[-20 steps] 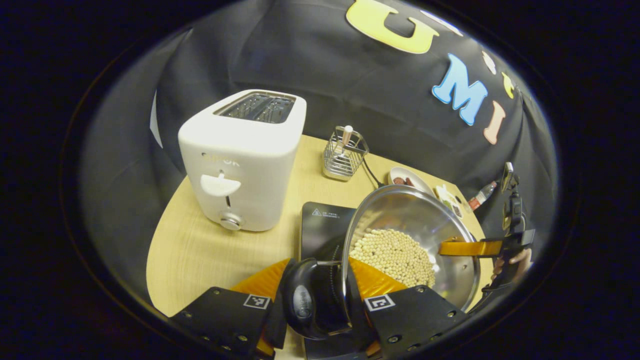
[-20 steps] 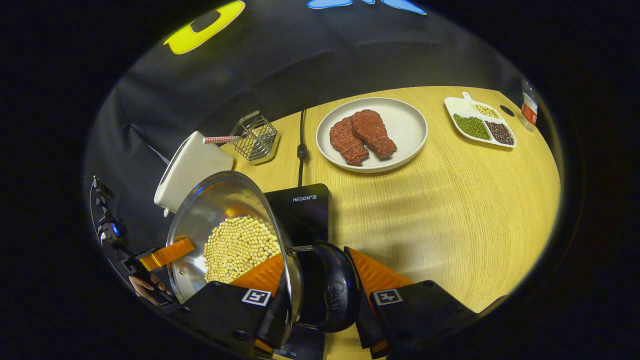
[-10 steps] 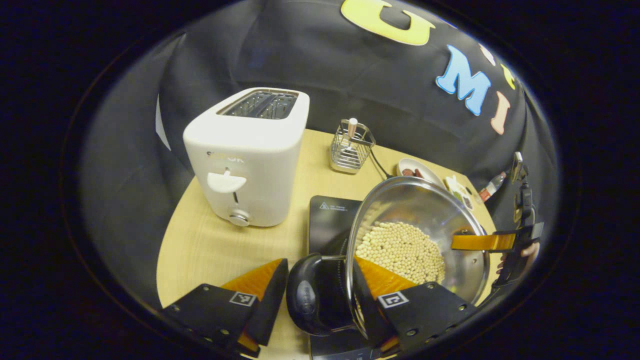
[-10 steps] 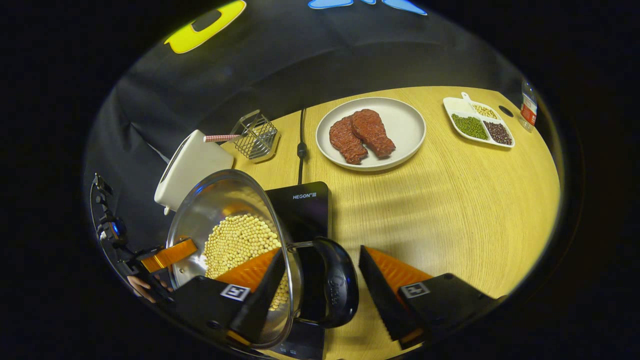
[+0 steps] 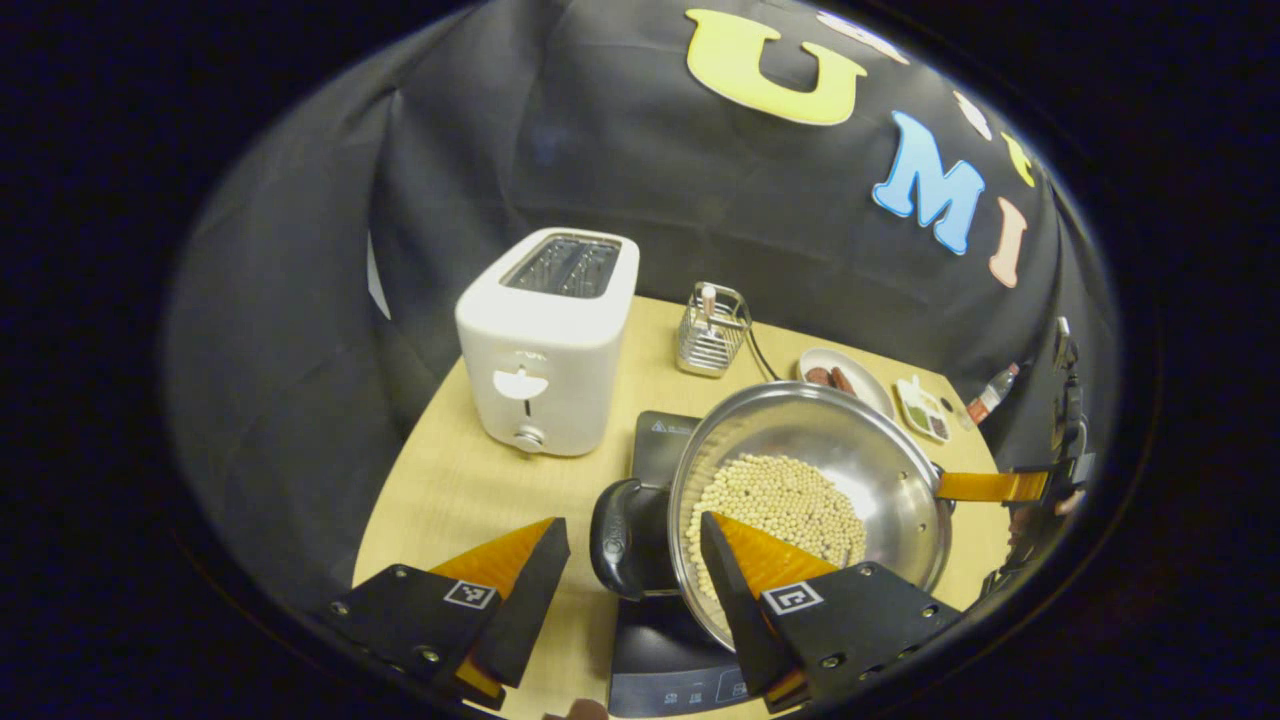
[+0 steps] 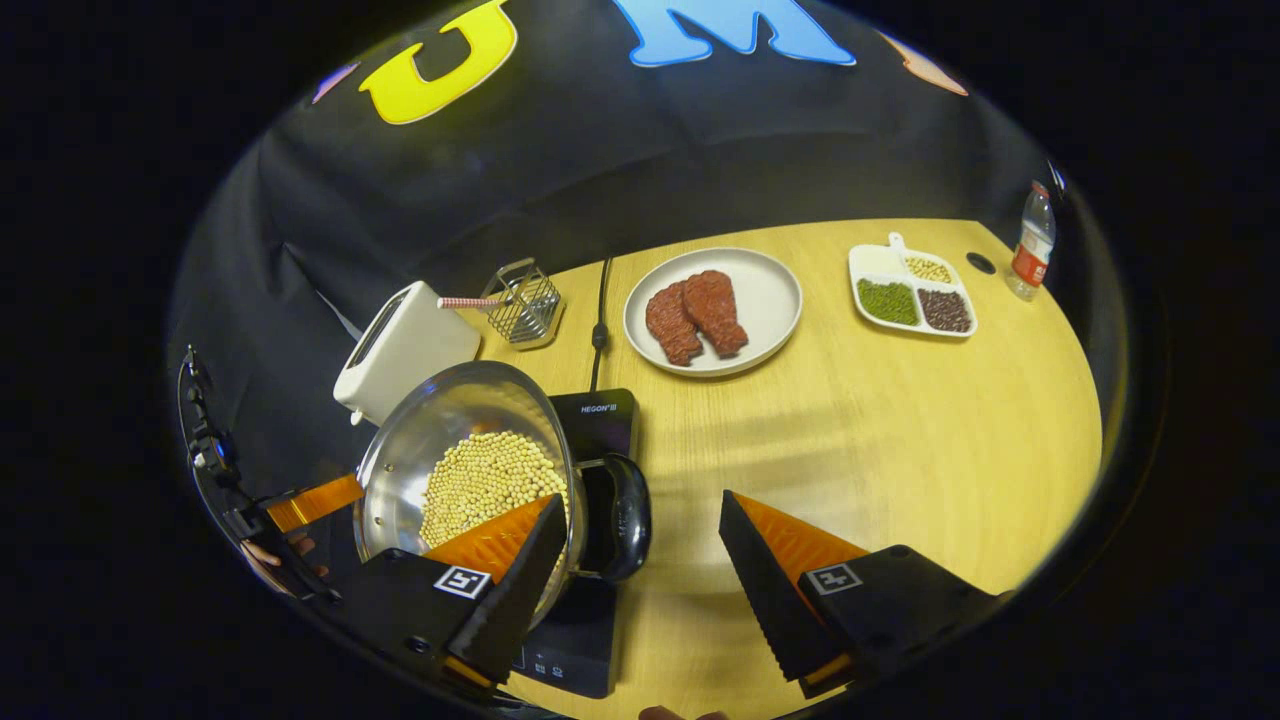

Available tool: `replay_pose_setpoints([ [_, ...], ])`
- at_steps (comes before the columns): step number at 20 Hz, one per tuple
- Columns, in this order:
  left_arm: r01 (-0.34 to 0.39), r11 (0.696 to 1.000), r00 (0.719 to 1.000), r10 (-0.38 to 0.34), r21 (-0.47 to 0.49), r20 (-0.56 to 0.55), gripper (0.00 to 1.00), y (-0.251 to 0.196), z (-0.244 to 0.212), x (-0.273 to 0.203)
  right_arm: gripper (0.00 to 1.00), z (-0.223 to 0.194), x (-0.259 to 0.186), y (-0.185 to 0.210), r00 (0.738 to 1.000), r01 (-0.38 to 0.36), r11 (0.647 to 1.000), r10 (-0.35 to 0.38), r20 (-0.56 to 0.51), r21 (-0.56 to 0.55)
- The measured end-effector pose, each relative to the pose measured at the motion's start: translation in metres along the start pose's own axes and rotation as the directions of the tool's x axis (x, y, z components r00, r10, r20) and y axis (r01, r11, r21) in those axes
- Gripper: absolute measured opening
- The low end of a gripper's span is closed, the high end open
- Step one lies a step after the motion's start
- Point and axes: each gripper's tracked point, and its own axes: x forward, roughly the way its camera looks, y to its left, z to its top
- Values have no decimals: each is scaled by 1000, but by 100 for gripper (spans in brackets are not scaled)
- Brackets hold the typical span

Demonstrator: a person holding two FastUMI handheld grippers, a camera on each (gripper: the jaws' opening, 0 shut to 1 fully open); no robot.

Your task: First push the handle of the pot to place it horizontally, then grasp the pot with both hands and set it on the induction cooktop.

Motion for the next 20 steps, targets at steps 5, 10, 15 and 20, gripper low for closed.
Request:
replay_pose_setpoints([
  [5,4,1000,974,-4,3,225,80,-47,54,-60,98,35,-67,-39,984,57,998,-57,168,3],
  [10,42,999,918,-46,18,394,80,-127,92,-125,98,78,-150,-86,912,150,989,-134,387,-10],
  [15,44,991,816,-110,129,568,90,-218,118,-186,98,105,-231,-131,795,234,971,-166,583,-43],
  [20,0,988,778,-97,155,621,93,-287,112,-227,98,109,-298,-159,684,293,953,-155,713,-75],
])
